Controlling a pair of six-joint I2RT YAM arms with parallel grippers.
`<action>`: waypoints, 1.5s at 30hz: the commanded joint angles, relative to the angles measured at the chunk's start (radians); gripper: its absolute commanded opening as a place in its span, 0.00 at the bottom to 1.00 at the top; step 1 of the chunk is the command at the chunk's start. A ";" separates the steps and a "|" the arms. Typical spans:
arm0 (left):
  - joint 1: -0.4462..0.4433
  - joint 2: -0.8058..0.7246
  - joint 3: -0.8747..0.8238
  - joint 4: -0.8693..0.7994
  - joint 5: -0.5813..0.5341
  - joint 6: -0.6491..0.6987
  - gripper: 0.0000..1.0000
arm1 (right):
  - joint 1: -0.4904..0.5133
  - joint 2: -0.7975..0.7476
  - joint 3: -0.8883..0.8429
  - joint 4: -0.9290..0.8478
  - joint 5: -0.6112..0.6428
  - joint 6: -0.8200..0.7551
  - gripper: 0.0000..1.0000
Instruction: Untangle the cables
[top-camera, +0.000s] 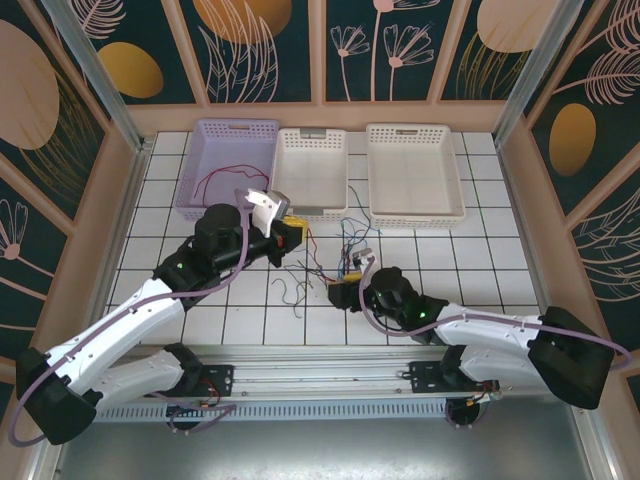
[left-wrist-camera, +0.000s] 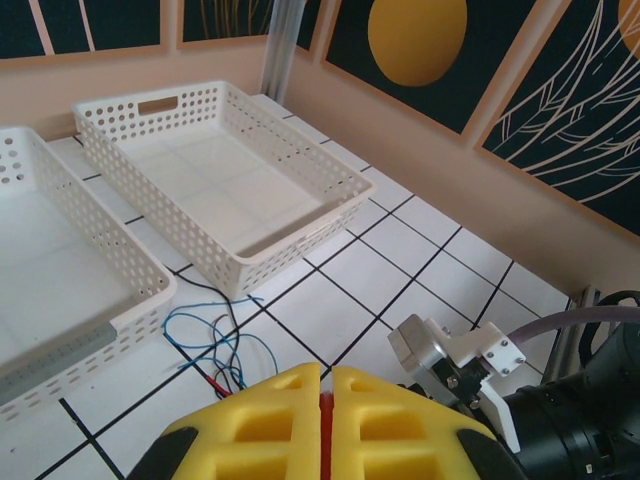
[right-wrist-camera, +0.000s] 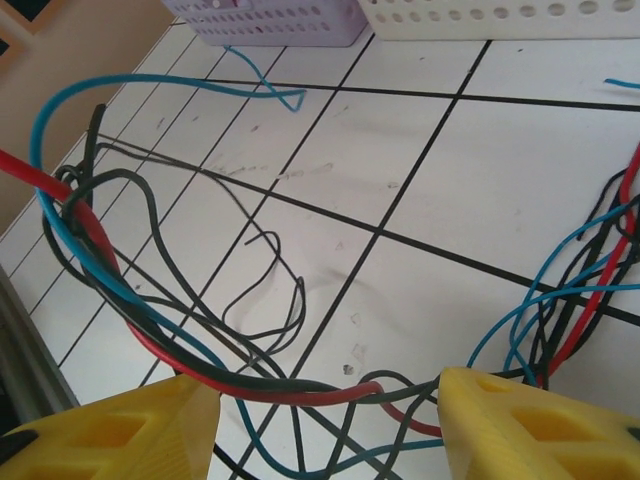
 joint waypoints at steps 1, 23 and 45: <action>0.007 -0.018 -0.012 0.035 -0.006 0.018 0.00 | -0.012 0.026 -0.007 0.115 -0.055 -0.007 0.60; 0.007 0.010 -0.001 0.012 -0.090 0.005 0.00 | -0.001 -0.195 0.037 -0.171 -0.132 0.032 0.66; 0.007 0.020 -0.001 0.006 -0.090 0.010 0.00 | 0.128 0.191 0.284 -0.237 0.150 -0.062 0.46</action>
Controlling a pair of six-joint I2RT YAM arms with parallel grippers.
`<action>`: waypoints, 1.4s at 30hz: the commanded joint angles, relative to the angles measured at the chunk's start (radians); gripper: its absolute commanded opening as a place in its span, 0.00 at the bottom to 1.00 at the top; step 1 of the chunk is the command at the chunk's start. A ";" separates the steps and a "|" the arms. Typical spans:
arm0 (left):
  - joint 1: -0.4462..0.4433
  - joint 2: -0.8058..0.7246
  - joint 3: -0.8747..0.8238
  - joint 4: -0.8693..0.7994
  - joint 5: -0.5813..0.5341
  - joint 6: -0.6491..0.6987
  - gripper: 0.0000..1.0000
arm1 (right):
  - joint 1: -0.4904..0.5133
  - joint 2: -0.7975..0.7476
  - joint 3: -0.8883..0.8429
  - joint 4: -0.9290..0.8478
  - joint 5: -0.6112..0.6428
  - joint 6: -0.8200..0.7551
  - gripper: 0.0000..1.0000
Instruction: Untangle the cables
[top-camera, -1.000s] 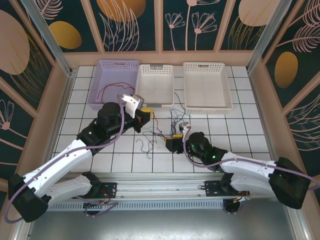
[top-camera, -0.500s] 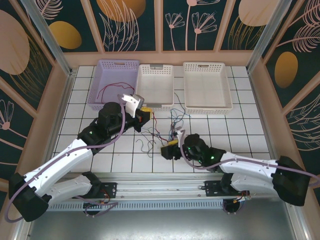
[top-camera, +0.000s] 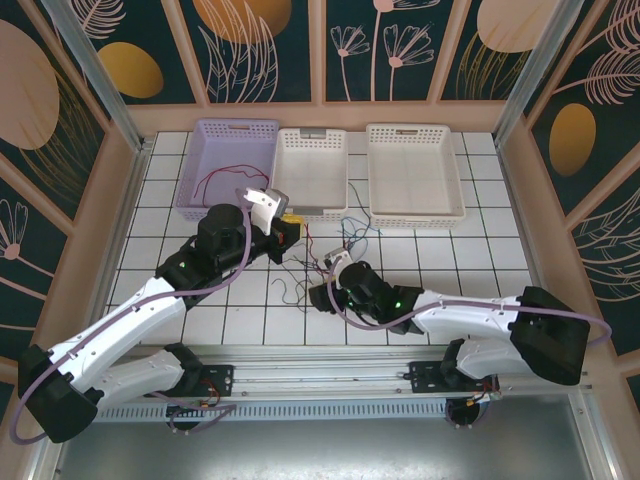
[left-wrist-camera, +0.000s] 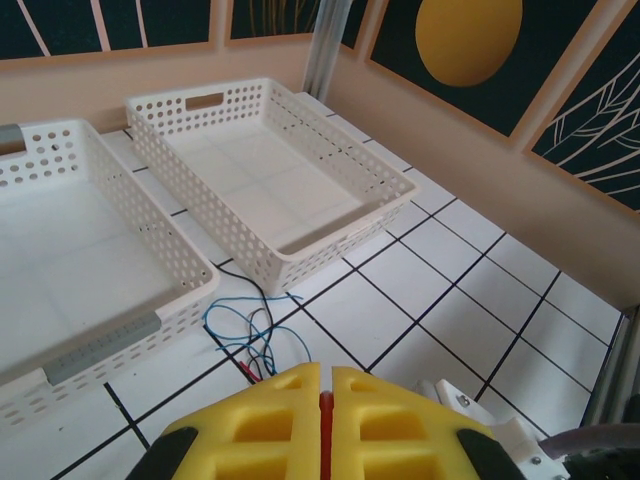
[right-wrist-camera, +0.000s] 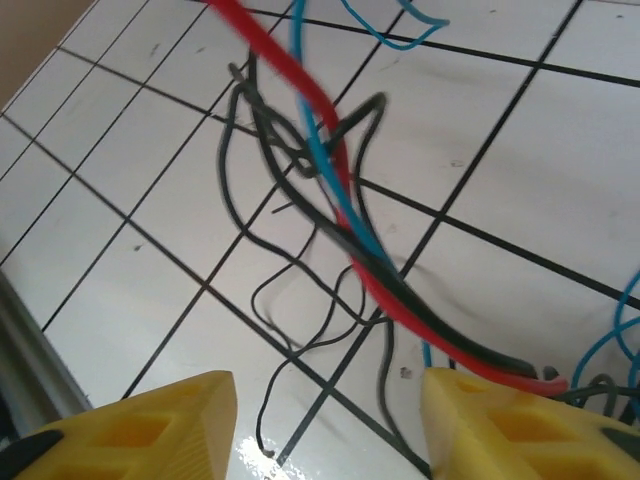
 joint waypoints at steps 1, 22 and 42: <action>0.006 0.005 0.004 0.007 -0.006 0.010 0.00 | 0.006 0.037 0.060 -0.016 0.065 -0.030 0.38; 0.016 -0.182 -0.051 0.041 -0.545 0.011 0.00 | -0.360 -0.493 -0.256 -0.257 0.083 0.304 0.00; 0.022 -0.156 -0.035 0.002 -0.738 0.055 0.00 | -0.633 -0.801 0.016 -0.797 0.328 0.396 0.00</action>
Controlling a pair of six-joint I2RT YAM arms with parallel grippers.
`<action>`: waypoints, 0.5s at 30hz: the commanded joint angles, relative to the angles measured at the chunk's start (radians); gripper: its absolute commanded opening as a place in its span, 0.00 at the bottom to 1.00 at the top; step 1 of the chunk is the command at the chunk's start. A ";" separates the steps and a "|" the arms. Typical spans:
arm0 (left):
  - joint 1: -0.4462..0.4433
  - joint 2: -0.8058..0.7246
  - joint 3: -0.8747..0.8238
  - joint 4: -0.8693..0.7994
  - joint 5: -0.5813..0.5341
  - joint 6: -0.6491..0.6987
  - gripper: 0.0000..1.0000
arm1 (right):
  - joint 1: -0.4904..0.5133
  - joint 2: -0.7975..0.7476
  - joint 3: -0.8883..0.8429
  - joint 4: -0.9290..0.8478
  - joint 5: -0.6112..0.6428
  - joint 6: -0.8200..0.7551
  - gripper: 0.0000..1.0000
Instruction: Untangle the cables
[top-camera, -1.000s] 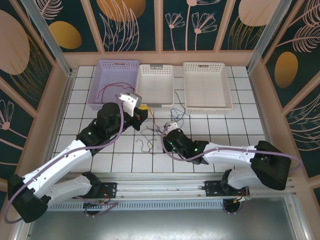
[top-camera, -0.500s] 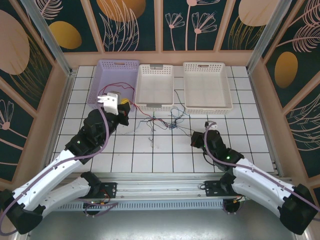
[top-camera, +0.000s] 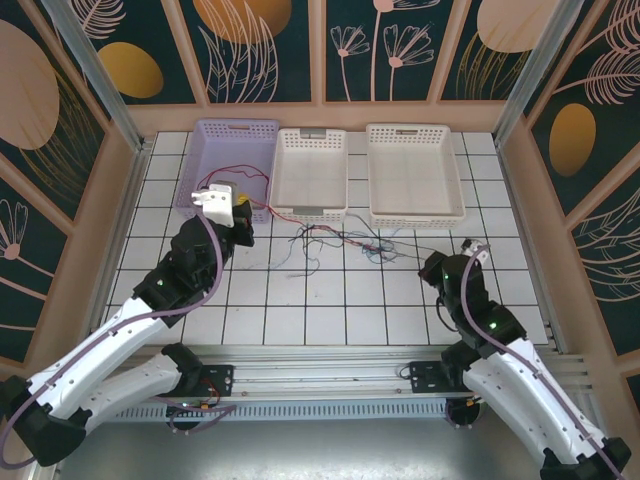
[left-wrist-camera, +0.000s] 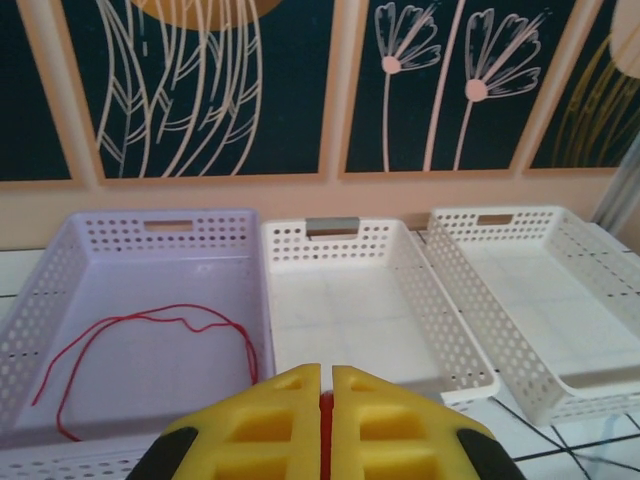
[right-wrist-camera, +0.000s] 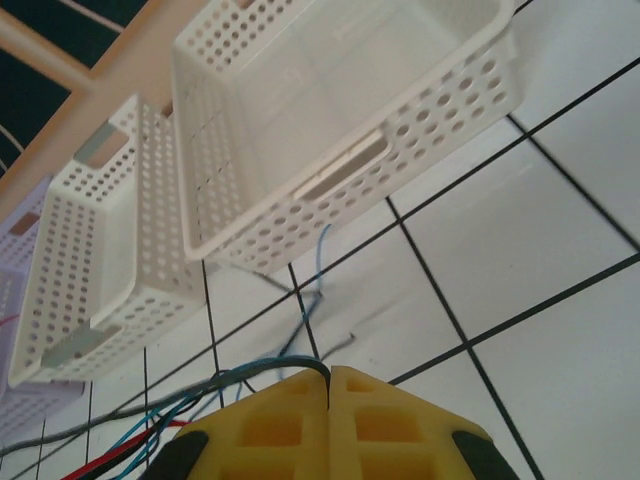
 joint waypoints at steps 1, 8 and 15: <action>0.010 0.014 0.026 -0.008 -0.098 0.027 0.00 | -0.031 -0.006 0.096 -0.128 0.102 0.013 0.00; 0.024 0.036 0.042 -0.038 -0.200 0.025 0.00 | -0.083 -0.026 0.275 -0.239 0.202 -0.016 0.00; 0.034 0.044 0.052 -0.054 -0.254 0.029 0.00 | -0.083 -0.045 0.371 -0.314 0.252 -0.040 0.00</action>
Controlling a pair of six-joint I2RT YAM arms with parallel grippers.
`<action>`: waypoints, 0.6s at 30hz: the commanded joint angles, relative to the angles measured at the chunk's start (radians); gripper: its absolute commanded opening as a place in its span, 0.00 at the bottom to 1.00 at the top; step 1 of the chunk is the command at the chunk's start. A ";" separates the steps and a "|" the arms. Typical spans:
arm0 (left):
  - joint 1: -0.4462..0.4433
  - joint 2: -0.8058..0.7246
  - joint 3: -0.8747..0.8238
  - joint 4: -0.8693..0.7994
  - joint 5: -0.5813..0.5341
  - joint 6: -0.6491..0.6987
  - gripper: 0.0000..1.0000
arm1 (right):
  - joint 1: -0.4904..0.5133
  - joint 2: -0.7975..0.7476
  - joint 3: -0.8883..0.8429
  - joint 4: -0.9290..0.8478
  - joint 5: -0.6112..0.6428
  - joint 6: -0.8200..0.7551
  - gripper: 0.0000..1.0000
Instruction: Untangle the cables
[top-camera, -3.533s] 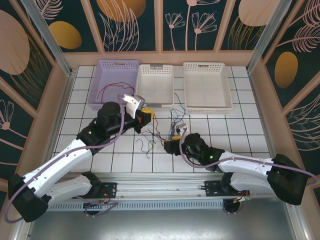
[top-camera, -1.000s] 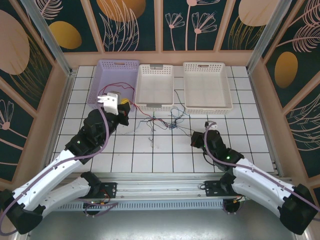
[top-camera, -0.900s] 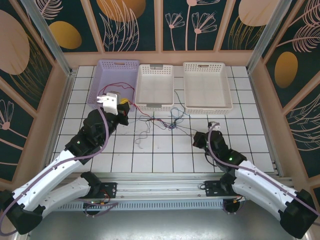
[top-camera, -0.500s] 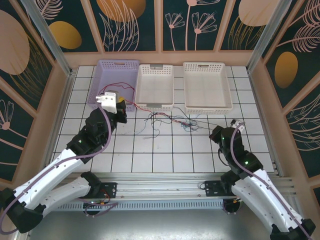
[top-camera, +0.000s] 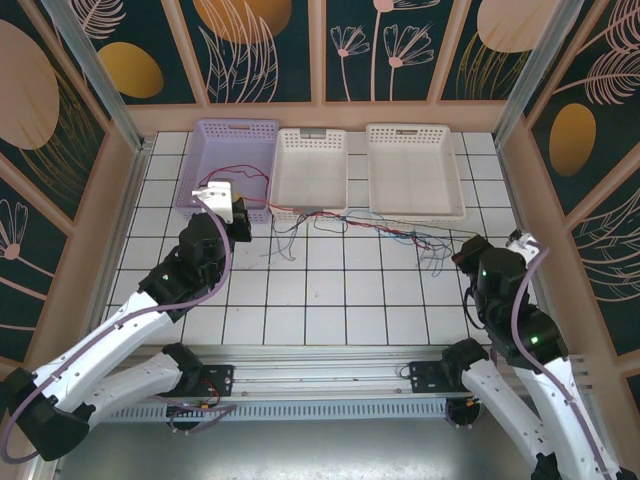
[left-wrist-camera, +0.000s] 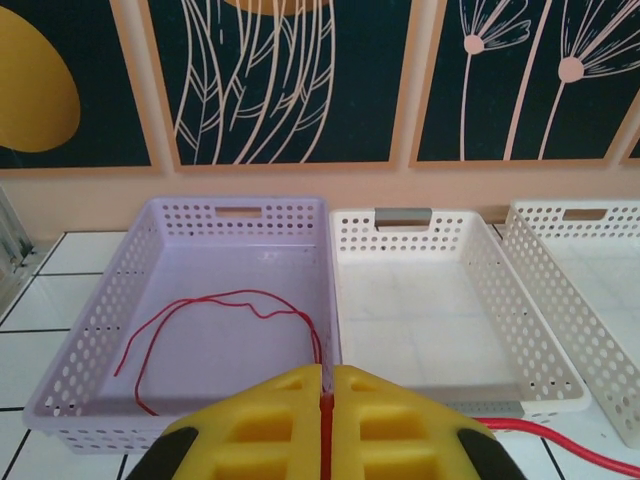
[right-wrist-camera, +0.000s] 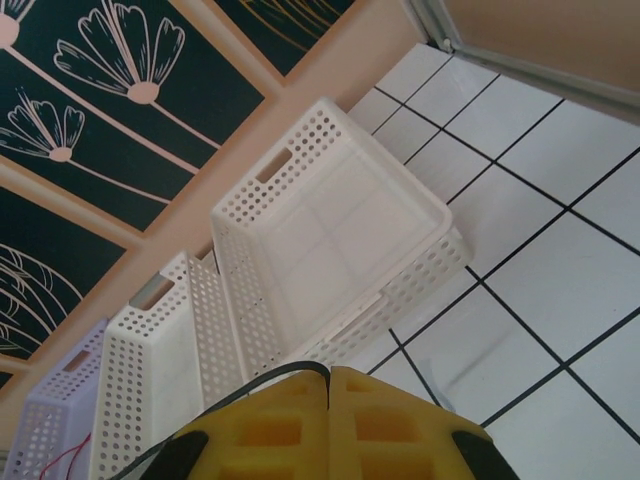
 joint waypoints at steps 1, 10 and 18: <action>0.028 0.002 0.033 -0.020 -0.123 0.026 0.00 | -0.015 -0.016 0.041 -0.092 0.107 -0.035 0.00; 0.029 -0.011 -0.001 0.042 0.237 0.027 0.00 | -0.015 0.147 -0.122 0.162 -0.403 -0.176 0.00; 0.029 0.099 0.029 0.010 0.438 0.012 0.00 | -0.011 0.303 -0.253 0.335 -0.581 -0.176 0.24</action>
